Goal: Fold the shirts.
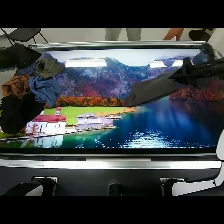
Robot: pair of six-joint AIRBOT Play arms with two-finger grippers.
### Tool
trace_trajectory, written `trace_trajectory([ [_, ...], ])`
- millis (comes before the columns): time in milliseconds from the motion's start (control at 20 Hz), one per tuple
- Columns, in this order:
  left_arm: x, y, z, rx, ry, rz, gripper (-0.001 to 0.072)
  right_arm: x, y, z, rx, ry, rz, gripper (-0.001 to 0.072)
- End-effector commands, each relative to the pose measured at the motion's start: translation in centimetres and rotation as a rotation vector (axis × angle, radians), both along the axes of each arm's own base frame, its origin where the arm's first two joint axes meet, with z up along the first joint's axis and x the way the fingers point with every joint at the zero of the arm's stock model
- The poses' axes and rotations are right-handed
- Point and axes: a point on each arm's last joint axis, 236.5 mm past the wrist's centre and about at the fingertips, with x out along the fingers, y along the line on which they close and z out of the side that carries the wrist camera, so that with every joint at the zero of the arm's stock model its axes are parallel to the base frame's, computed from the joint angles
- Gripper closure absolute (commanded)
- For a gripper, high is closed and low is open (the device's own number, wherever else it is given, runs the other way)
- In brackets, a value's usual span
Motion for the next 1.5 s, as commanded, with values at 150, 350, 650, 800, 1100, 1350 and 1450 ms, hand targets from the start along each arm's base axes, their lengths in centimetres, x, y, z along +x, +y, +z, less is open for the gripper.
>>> trace_trajectory([
  [150, 0.1, 0.0, -0.1, 0.001, 0.002, 0.001, 0.0680, -4.7, -18.0, -2.6, -0.220, 0.120, -0.365, 0.0668],
  [350, 0.0, 0.0, -0.2, 0.002, 0.006, -0.002, 0.0680, -12.6, -27.2, -5.2, -0.319, 0.360, -0.642, 0.0668],
  [650, 0.0, 0.0, -0.2, 0.002, 0.007, -0.001, 0.0680, -24.5, -25.7, -13.2, -0.331, 0.817, -0.637, 0.0666],
  [800, -0.1, -0.1, -0.2, -0.003, 0.010, -0.007, 0.0680, -28.2, -22.9, -16.5, -0.340, 0.895, -0.632, 0.0666],
  [1100, -0.2, -0.3, -0.3, -0.006, 0.015, -0.011, 0.0680, -32.4, -21.5, -20.3, -0.410, 0.975, -0.577, 0.0665],
  [1350, -0.2, -0.2, -0.3, -0.005, 0.015, -0.011, 0.0680, -33.1, -19.9, -21.2, -0.364, 1.008, -0.577, 0.0666],
  [1450, -0.2, -0.2, -0.3, -0.005, 0.015, -0.011, 0.0680, -33.1, -19.8, -20.9, -0.358, 1.015, -0.606, 0.0660],
])
